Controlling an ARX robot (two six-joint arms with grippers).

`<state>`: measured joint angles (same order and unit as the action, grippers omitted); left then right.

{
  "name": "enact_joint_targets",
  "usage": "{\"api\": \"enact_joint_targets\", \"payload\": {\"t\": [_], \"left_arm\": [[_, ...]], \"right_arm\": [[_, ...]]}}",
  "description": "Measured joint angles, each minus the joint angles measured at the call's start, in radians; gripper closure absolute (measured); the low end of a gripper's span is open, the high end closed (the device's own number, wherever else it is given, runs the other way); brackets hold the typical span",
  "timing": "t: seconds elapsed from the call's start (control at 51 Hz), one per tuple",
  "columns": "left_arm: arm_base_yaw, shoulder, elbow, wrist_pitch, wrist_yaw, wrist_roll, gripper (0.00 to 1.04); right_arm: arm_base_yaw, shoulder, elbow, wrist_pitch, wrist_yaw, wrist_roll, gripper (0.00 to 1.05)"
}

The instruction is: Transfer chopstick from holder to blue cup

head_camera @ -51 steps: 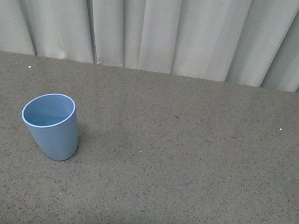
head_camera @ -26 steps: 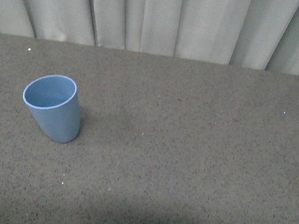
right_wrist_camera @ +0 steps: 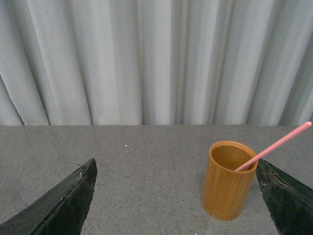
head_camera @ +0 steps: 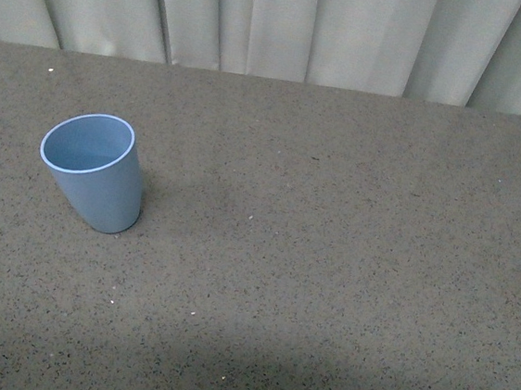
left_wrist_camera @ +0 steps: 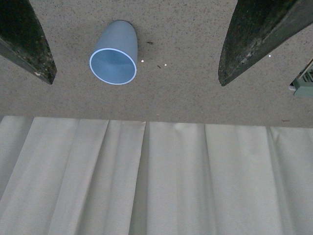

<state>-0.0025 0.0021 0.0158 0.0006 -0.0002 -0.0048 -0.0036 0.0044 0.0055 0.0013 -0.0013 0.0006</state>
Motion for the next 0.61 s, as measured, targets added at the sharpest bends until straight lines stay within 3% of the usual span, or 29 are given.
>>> {"api": "enact_joint_targets", "payload": {"t": [0.608], "left_arm": [[0.000, 0.000, 0.000, 0.000, 0.000, 0.000, 0.07]], "right_arm": [[0.000, 0.000, 0.000, 0.000, 0.000, 0.000, 0.09]]}}
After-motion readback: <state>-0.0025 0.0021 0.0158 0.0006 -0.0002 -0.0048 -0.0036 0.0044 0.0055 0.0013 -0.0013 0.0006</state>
